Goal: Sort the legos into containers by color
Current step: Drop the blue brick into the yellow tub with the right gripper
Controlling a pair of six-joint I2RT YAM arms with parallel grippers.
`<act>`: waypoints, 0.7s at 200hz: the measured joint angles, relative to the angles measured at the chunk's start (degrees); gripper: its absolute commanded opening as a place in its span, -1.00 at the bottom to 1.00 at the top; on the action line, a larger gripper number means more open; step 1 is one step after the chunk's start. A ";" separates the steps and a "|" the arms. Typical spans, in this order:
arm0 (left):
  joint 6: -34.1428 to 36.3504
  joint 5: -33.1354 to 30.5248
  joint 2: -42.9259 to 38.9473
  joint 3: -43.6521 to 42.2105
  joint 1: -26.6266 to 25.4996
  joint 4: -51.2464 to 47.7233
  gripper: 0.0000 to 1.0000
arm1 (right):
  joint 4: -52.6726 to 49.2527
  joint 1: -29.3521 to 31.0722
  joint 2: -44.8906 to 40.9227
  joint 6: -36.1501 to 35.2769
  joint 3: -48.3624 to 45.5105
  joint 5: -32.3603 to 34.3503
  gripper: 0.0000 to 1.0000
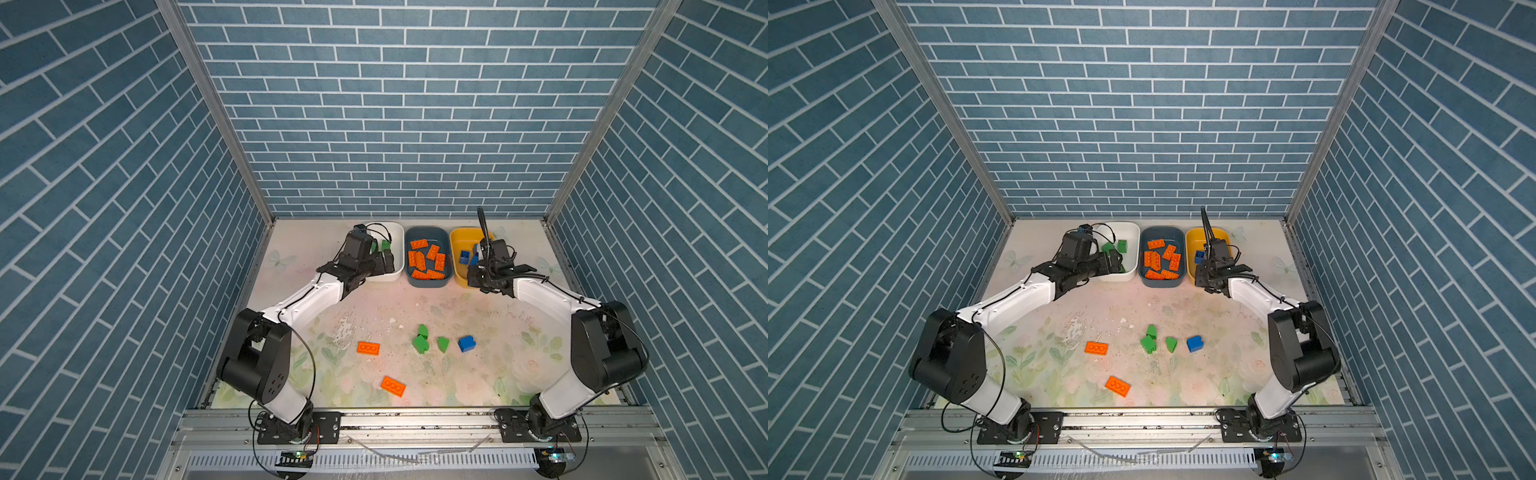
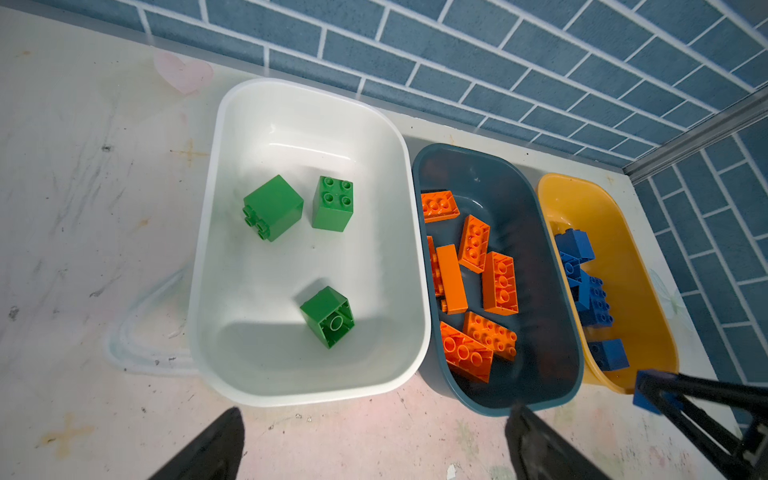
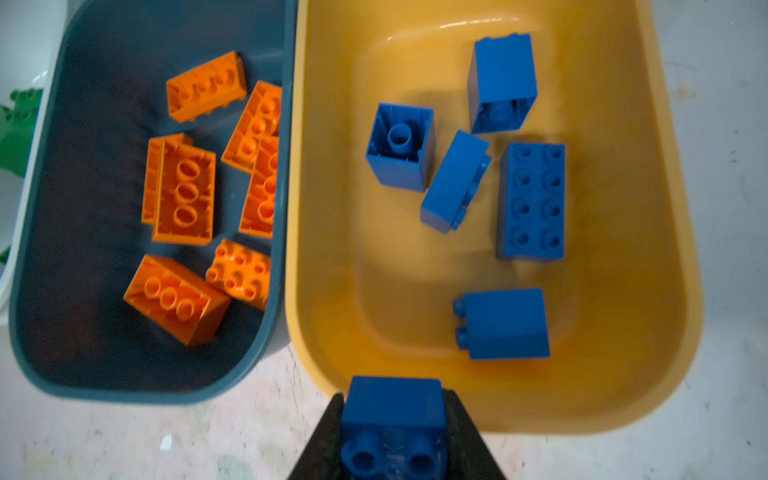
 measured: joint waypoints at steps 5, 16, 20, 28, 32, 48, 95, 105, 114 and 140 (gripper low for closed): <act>0.00 0.04 0.00 0.00 0.00 0.02 0.99 | 0.11 -0.33 0.96 0.00 1.03 -0.02 -0.50; 0.00 0.04 0.00 -0.02 0.00 0.02 0.99 | 0.20 -0.85 2.97 0.00 3.19 0.00 -0.49; -0.02 0.00 -0.04 -0.04 0.00 0.09 0.99 | 0.22 -0.96 3.65 -0.02 3.91 0.02 -0.49; 0.00 -0.11 -0.15 -0.24 0.00 0.46 0.99 | 0.09 -1.09 4.83 -0.04 5.29 0.02 -0.49; -0.02 -0.17 -0.26 -0.42 0.00 0.66 0.99 | 0.04 -1.16 5.46 -0.04 6.01 0.07 -0.48; 0.00 -0.61 -1.22 -1.60 0.00 1.46 0.99 | -0.39 -1.16 7.48 -0.22 8.15 0.07 -0.47; 1.07 0.17 -2.12 -2.23 0.00 0.83 0.99 | -2.10 -1.16 11.96 -0.52 12.24 -0.20 -0.29; 1.66 2.03 -2.08 -2.19 0.00 0.72 0.99 | -2.36 -1.16 12.63 -0.63 12.81 -0.22 -0.22; 2.10 4.00 -1.88 -2.01 -0.02 0.61 0.99 | -2.56 -1.16 13.09 -0.52 13.22 -0.24 -0.16; 3.13 6.64 -0.33 -0.02 -0.44 -0.79 0.99 | -2.93 -1.16 13.31 -0.48 13.64 -0.24 0.07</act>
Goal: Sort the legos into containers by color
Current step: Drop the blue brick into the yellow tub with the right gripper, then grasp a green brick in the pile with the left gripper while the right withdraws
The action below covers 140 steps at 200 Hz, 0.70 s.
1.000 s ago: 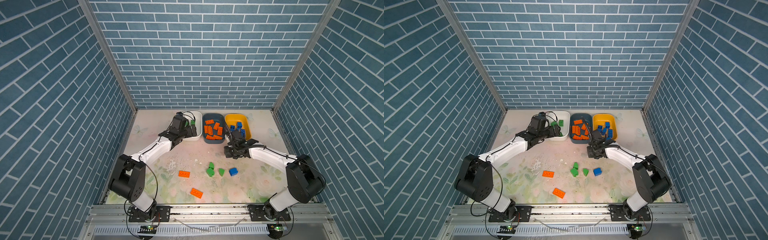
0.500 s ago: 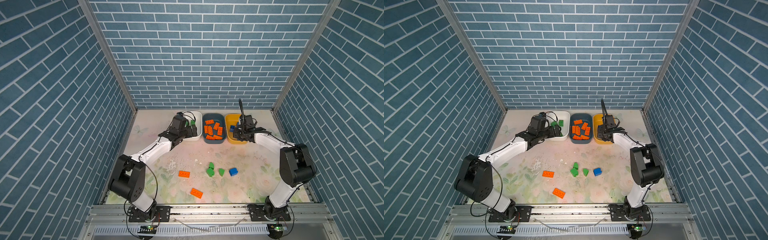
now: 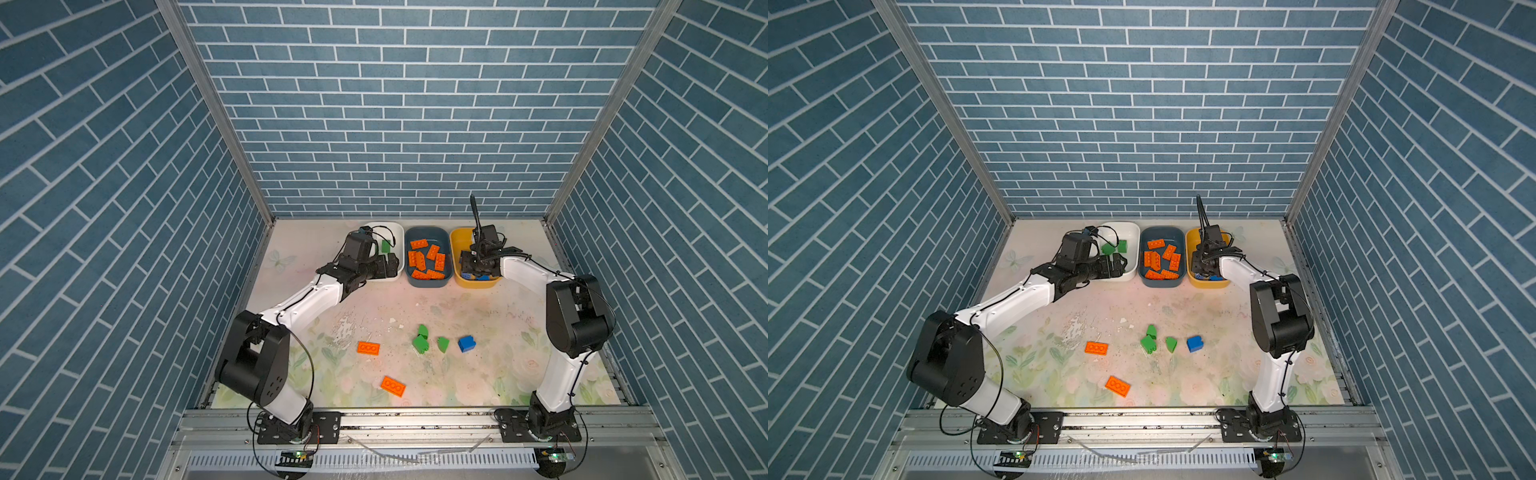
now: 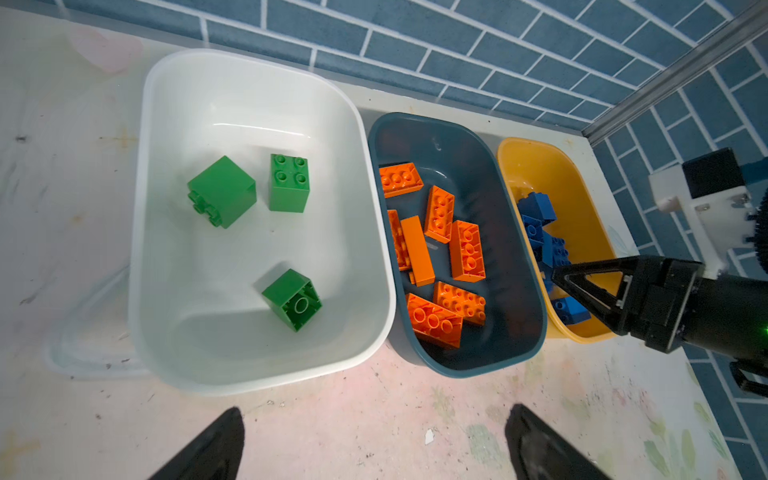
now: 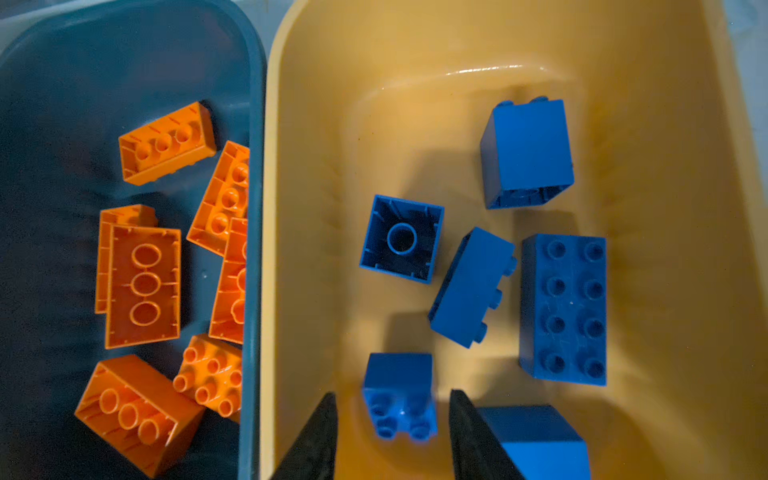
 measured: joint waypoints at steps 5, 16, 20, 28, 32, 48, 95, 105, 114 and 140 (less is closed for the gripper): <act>0.09 0.20 0.28 0.46 -0.11 -0.46 0.99 | 0.00 0.00 0.00 -0.13 0.00 0.00 0.13; 0.28 0.46 0.87 1.38 -0.24 -1.51 0.99 | -0.13 0.00 0.02 0.02 0.00 0.02 0.22; 0.46 0.59 1.09 1.73 -0.28 -1.95 0.99 | -0.17 0.00 0.00 -0.02 0.00 0.02 0.24; 0.66 1.01 1.42 2.14 -0.33 -2.49 0.99 | -0.26 0.00 -0.07 0.04 0.00 0.02 0.27; 0.70 1.14 1.53 2.29 -0.33 -2.71 0.99 | -0.31 0.00 -0.09 -0.09 0.00 0.02 0.28; 1.33 0.94 1.60 2.36 -0.83 -3.26 0.99 | -0.31 0.00 -0.68 0.07 -0.04 0.02 0.37; 6.73 -3.13 1.75 4.59 -6.54 -9.49 0.99 | 3.39 0.00 -8.35 0.44 -3.54 0.04 0.98; 7.65 -3.65 1.75 4.70 -7.72 -10.36 0.98 | 4.72 0.00 -10.21 0.52 -4.90 0.22 0.98; 8.46 -3.93 1.75 4.70 -8.57 -11.45 0.97 | 6.12 0.00 -11.89 0.70 -6.25 0.59 0.98; 10.47 -4.90 1.79 4.85 -11.17 -15.45 0.96 | 11.34 0.00 -16.33 1.55 -11.45 2.45 0.98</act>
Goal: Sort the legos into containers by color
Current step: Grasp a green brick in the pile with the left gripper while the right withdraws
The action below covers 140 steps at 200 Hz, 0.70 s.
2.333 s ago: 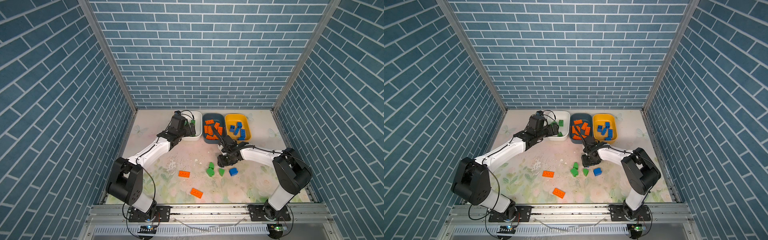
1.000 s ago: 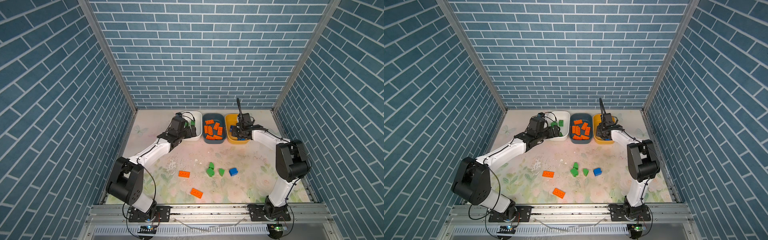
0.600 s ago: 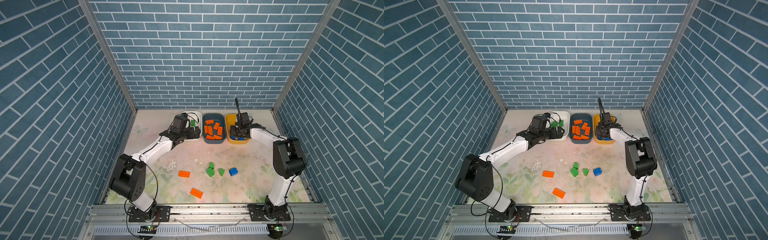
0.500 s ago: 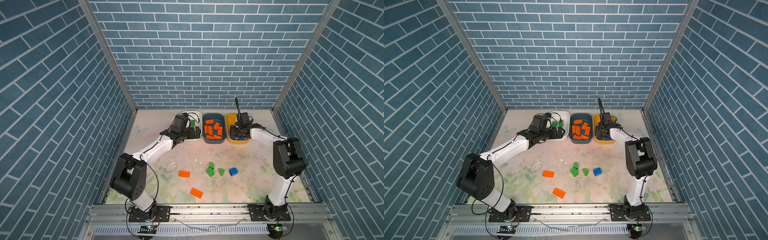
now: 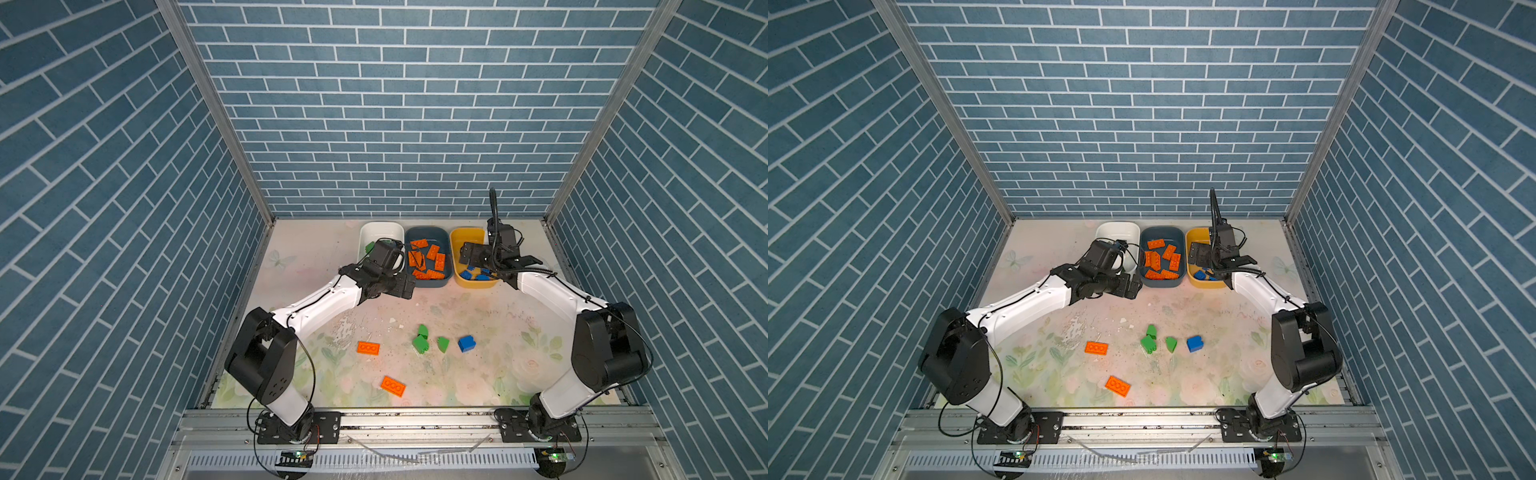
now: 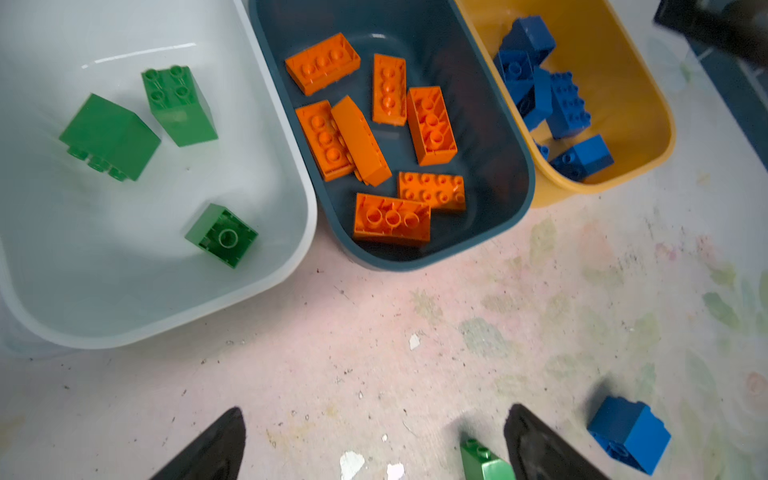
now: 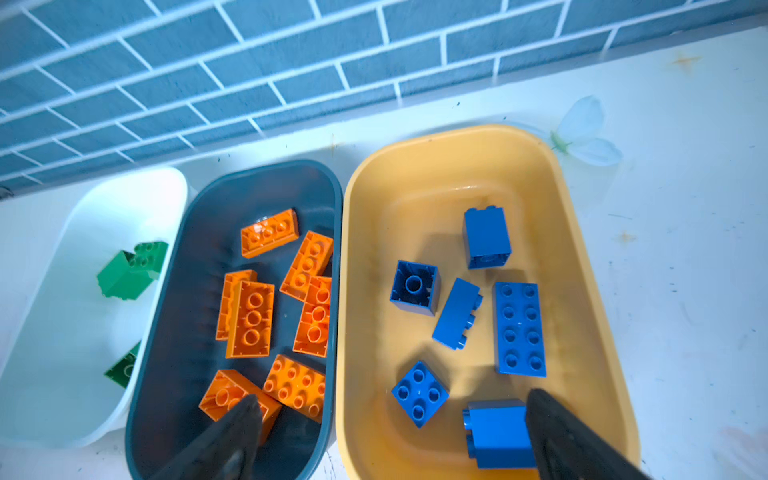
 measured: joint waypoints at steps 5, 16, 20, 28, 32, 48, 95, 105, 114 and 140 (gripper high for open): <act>0.39 -0.35 0.07 0.20 -0.66 -1.05 0.96 | 1.38 0.00 -0.81 0.00 -1.33 0.28 0.98; 1.09 -0.61 0.68 0.94 -2.19 -3.39 0.95 | 4.55 0.00 -2.51 0.17 -4.44 0.87 0.98; 1.31 -0.66 0.94 1.29 -2.69 -4.13 0.94 | 5.29 0.00 -2.95 0.37 -5.31 0.98 0.98; 1.77 -0.63 1.75 1.95 -3.89 -5.51 0.93 | 7.15 0.00 -3.87 0.57 -7.15 1.11 0.98; 1.97 -0.66 2.16 2.27 -4.50 -6.25 0.93 | 7.96 0.00 -4.22 0.74 -7.91 1.11 0.98; 2.62 -0.55 3.76 3.06 -6.73 -8.39 0.91 | 9.88 0.00 -5.22 1.53 -9.75 1.09 0.98; 5.40 1.53 10.58 8.31 -12.83 -14.21 0.76 | 11.89 0.00 -6.58 1.97 -9.92 1.81 0.98; 6.01 1.84 12.44 9.90 -13.97 -15.39 0.71 | 11.91 0.00 -6.71 1.97 -9.92 2.01 0.98; 6.54 2.10 14.05 11.15 -14.91 -16.28 0.67 | 11.91 0.00 -6.80 1.97 -9.92 2.25 0.98; 7.32 2.03 18.47 14.43 -16.92 -19.12 0.56 | 11.89 0.00 -7.15 1.97 -9.92 3.34 0.98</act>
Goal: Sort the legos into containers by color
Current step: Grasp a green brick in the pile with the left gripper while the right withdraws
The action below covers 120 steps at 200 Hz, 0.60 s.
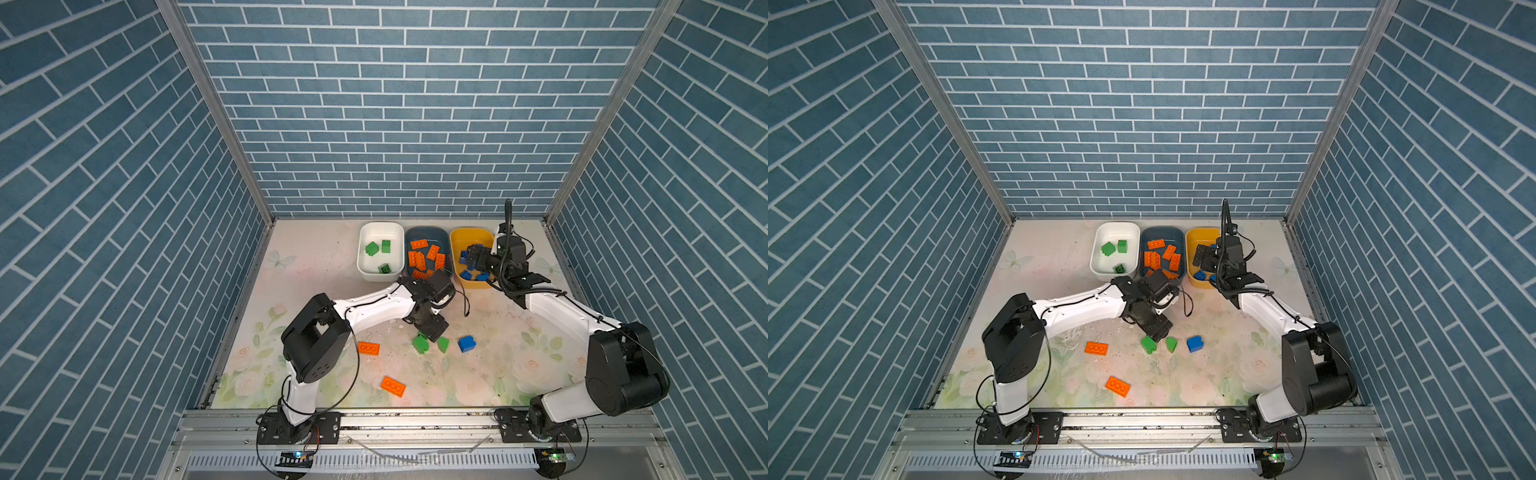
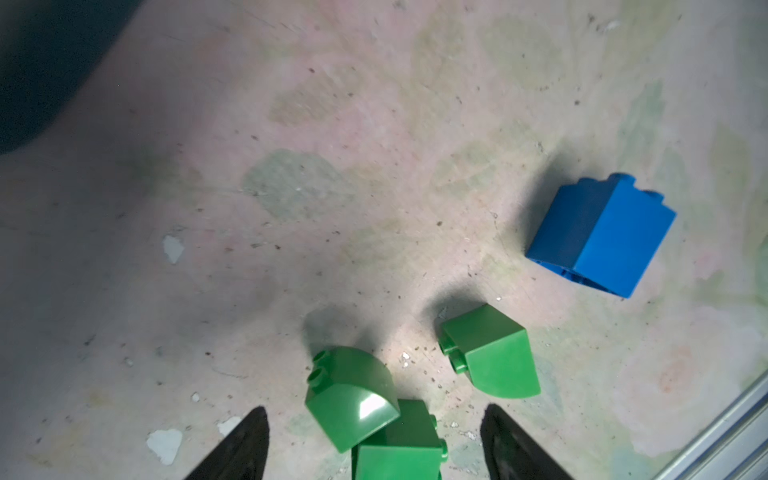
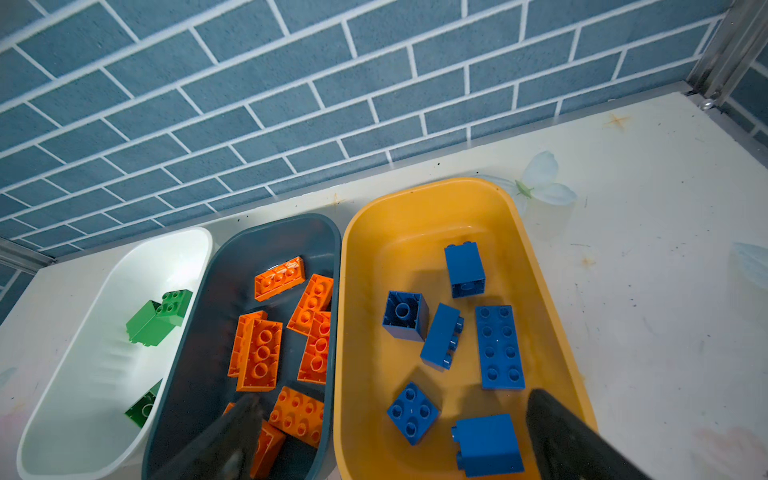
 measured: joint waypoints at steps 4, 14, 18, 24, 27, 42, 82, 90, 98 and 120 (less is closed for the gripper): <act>-0.02 -0.07 0.68 0.46 -0.26 -0.44 0.54 | 0.00 0.00 -0.11 0.00 -0.02 0.20 0.98; 0.26 -0.24 2.10 1.11 -0.66 -1.16 0.51 | 0.02 0.00 -0.46 0.00 -0.17 0.72 0.98; 0.22 -0.26 2.49 1.25 -0.74 -1.38 0.50 | 0.04 0.00 -0.61 0.00 -0.28 0.90 0.98; 0.35 -0.26 3.04 1.27 -0.83 -1.68 0.48 | 0.07 0.00 -0.87 0.00 -0.57 1.18 0.98; 0.39 -0.26 3.23 1.27 -0.85 -1.86 0.48 | 0.07 0.00 -0.98 0.00 -0.68 1.29 0.98; 0.59 -0.24 4.15 1.27 -0.87 -2.71 0.47 | 0.00 0.00 -1.18 0.00 -0.98 1.84 0.98; 0.87 -0.37 5.40 1.27 -0.87 -3.10 0.37 | -0.39 0.00 -1.20 0.00 -1.09 2.58 0.98; 0.90 -0.59 5.53 1.27 -0.87 -3.06 0.34 | -0.42 0.00 -1.20 0.00 -1.09 2.62 0.98; 0.87 -0.74 5.70 1.27 -0.87 -2.99 0.30 | -0.42 0.00 -1.20 0.00 -1.09 2.64 0.98; 0.90 -1.14 6.05 1.27 -0.87 -2.67 0.21 | -0.52 0.00 -1.20 0.00 -1.09 2.64 0.97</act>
